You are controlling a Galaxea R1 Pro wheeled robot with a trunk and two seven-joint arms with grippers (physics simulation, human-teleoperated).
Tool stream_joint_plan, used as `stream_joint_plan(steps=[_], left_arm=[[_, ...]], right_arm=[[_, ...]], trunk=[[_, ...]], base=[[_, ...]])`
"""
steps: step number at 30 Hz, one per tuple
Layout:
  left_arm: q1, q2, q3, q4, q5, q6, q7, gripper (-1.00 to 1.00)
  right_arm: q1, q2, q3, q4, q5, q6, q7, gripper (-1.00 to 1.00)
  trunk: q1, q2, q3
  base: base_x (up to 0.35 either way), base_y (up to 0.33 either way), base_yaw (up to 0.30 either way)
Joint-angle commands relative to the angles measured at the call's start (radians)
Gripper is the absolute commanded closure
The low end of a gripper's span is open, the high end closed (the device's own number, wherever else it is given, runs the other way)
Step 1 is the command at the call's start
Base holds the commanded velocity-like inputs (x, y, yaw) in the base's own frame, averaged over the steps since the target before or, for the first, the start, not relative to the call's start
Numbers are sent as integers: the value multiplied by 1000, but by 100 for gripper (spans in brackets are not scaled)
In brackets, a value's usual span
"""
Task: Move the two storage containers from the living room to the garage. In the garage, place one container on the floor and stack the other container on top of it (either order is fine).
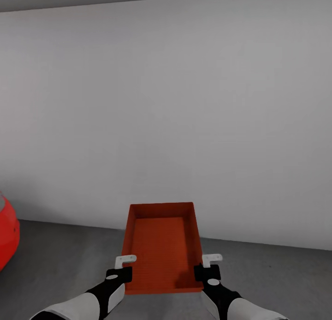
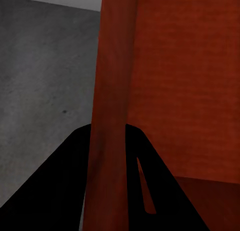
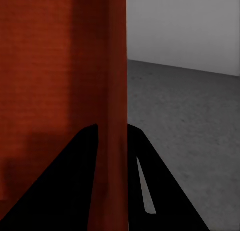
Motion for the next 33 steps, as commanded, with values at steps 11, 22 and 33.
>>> stream_joint_plan(steps=[11,22,33], left_arm=[[-1,7,28,-1,-3,-58,10,100],[-1,7,28,1,-2,-61,10,100],[-1,7,28,1,-1,-61,10,100]], right_arm=[[-1,1,-66,2,-50,0,20,100],[-1,1,-66,2,-50,1,18,100],[-2,1,-66,2,-50,1,18,100]], trunk=[[1,-1,-1],[1,-1,-11],[1,-1,-29]], base=[[322,1,0],[234,0,0],[6,0,0]])
